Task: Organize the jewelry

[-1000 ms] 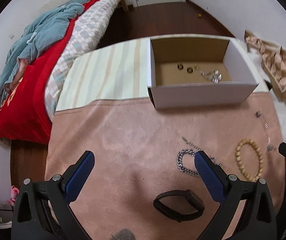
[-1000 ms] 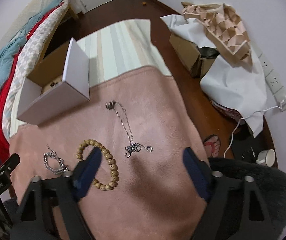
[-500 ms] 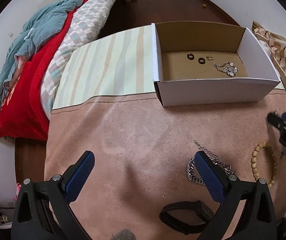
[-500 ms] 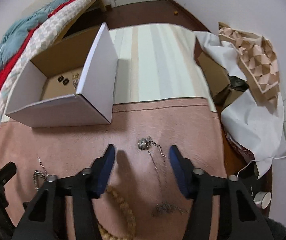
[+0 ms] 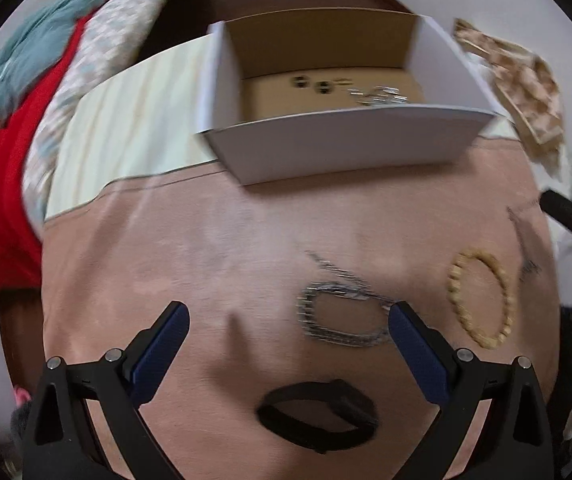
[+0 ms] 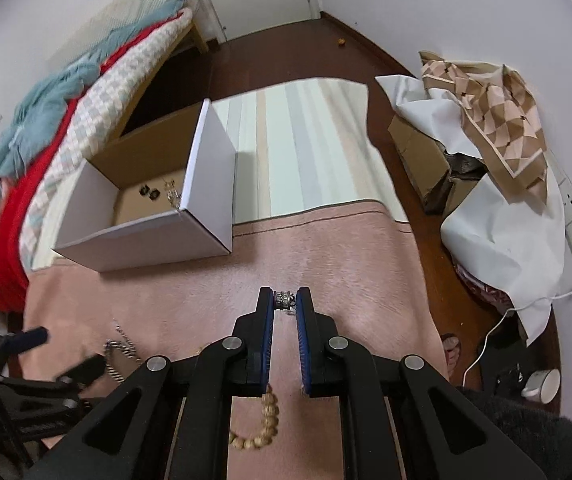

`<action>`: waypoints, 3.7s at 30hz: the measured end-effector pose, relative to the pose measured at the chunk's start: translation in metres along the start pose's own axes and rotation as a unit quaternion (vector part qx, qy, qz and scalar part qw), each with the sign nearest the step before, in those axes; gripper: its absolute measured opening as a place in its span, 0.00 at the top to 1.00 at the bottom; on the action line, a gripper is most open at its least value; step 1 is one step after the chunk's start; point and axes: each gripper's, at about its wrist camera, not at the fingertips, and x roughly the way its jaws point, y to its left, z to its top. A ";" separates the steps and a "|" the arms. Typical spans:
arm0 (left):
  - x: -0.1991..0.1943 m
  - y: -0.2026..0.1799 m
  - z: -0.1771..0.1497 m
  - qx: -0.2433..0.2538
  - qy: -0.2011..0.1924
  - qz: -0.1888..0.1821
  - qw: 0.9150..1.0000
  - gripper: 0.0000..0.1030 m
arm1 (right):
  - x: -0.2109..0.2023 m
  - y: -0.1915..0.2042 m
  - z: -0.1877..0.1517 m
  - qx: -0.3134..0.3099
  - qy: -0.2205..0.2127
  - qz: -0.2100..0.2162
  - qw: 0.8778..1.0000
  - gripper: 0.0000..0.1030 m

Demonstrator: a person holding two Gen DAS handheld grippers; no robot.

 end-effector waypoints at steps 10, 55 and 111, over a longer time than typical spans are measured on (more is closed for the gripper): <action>0.013 -0.051 -0.010 0.098 0.024 -0.008 0.995 0.35 | -0.015 -0.007 -0.003 0.015 -0.007 0.000 1.000 0.89; -0.151 0.040 0.102 -0.005 -0.179 -0.117 0.977 0.94 | -0.130 0.089 0.114 -0.048 -0.111 0.139 0.983 0.89; -0.096 0.021 0.097 -0.014 -0.110 -0.148 0.983 0.46 | -0.134 0.062 0.095 -0.004 -0.127 0.147 0.981 0.89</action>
